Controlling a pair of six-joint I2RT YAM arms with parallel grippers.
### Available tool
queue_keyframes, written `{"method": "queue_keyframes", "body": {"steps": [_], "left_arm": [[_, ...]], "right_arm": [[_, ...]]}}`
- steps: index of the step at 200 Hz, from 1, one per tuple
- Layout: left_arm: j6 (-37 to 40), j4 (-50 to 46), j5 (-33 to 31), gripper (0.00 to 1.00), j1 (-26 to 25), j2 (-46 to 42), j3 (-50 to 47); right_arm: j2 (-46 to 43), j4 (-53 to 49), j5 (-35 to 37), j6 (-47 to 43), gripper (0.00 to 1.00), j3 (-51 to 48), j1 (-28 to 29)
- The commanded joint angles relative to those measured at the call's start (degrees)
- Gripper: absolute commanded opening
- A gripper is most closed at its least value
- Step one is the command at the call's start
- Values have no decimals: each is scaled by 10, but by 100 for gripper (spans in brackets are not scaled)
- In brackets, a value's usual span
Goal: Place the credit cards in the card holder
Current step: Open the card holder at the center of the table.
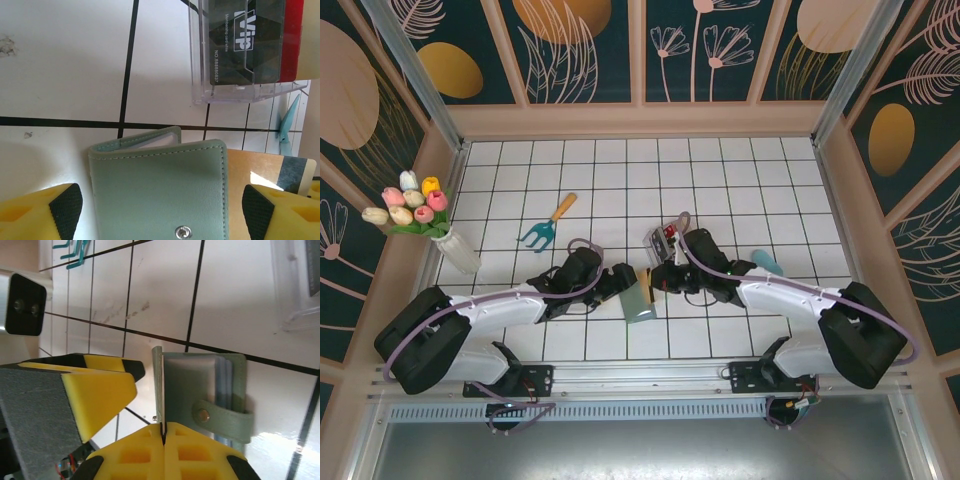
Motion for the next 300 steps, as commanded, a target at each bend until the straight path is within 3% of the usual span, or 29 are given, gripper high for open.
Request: {"method": "queue_keyframes", "body": {"steps": [1, 64, 80, 114, 145, 182, 196, 232, 257, 282, 300], "left_arm": [[-7, 19, -4, 85, -3, -5, 13], [-26, 44, -9, 83, -3, 0, 4], [-30, 42, -14, 75, -2, -4, -4], [-39, 37, -21, 48, -3, -19, -18], [-43, 30, -31, 32, -2, -34, -27], [-40, 15, -40, 18, -3, -47, -31], [-38, 14, -40, 6, -2, -51, -33], [-26, -16, -48, 0, -3, -59, -34], [-16, -61, -76, 0, -3, -79, -32], [-10, -90, -103, 0, -3, -105, -34], [-9, -80, -102, 0, -3, -112, -38]], "right_arm": [[1, 68, -33, 34, 3, -8, 4], [22, 108, -59, 63, 2, -17, 3], [35, 123, -72, 69, 1, -20, 3], [50, 145, -83, 84, 1, -22, 1], [59, 140, -85, 81, 1, -15, 1], [63, 127, -82, 74, 2, -7, 1], [64, 123, -81, 73, 2, -5, 1], [63, 90, -67, 60, 2, 5, 2], [55, -14, 9, 30, 2, 45, 20], [63, -165, 162, 2, 1, 117, 66], [79, -208, 186, -14, 1, 145, 88]]}}
